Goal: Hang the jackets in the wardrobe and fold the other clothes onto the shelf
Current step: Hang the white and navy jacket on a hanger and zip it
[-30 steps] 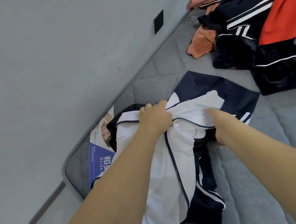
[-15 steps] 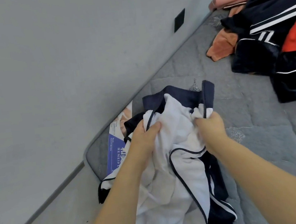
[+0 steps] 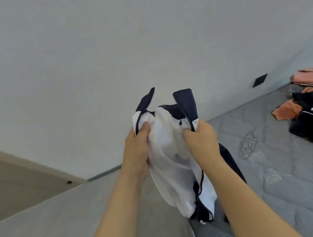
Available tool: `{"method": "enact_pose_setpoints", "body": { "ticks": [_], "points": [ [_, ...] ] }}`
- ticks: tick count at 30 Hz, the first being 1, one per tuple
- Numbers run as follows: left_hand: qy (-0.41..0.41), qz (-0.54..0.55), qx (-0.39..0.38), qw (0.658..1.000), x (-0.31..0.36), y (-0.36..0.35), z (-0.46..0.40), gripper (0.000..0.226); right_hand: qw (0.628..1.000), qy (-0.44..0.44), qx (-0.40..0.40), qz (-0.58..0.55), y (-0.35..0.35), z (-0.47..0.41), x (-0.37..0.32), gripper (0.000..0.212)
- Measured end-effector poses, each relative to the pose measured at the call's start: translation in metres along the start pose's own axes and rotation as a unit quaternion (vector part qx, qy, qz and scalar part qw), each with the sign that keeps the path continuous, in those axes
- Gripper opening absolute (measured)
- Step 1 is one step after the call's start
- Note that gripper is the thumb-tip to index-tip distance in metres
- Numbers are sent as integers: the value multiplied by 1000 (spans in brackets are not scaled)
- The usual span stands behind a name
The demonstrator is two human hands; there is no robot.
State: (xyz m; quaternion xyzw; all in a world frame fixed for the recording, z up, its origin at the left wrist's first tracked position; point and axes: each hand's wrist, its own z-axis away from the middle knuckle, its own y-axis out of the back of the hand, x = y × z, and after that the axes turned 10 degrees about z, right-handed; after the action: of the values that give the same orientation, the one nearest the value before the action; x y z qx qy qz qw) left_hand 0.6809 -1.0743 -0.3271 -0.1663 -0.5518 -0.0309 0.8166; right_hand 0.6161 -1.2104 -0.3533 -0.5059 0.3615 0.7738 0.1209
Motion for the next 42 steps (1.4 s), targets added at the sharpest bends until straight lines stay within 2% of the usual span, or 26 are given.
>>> {"method": "enact_pose_setpoints", "body": {
  "ticks": [3,6,10,14,17,21,25,30,33,35,39,42],
  "points": [
    [-49,39,77,995,59,38,83,18,997,67,-10,30,1,76,-66,35],
    [-69,98,169,978,93,79,167,15,979,164,-37,118,-11,152,-114,21],
    [-73,177,279,941,101,144,266,15,955,205,-157,147,-44,247,-151,12],
    [-49,266,368,890,86,212,351,32,909,272,-256,184,-81,340,-164,14],
    [-25,286,420,861,67,250,413,41,885,316,-281,197,-103,405,-160,14],
    [-1,332,493,804,34,293,507,36,844,381,-308,220,-126,505,-150,16],
    [-29,379,556,739,1,330,608,31,781,420,-375,271,-142,614,-142,8],
    [-92,410,607,674,-20,369,739,30,697,493,-447,269,-144,756,-130,27],
    [-118,406,629,652,-28,388,822,43,669,483,-518,224,-143,841,-120,26],
    [-135,405,642,637,-34,400,877,48,674,440,-565,182,-145,894,-116,21],
    [-187,417,658,599,-41,430,973,31,695,300,-643,115,-152,991,-125,14],
    [-211,423,660,584,-37,459,1021,26,688,280,-661,105,-159,1055,-146,11]
  ]
}}
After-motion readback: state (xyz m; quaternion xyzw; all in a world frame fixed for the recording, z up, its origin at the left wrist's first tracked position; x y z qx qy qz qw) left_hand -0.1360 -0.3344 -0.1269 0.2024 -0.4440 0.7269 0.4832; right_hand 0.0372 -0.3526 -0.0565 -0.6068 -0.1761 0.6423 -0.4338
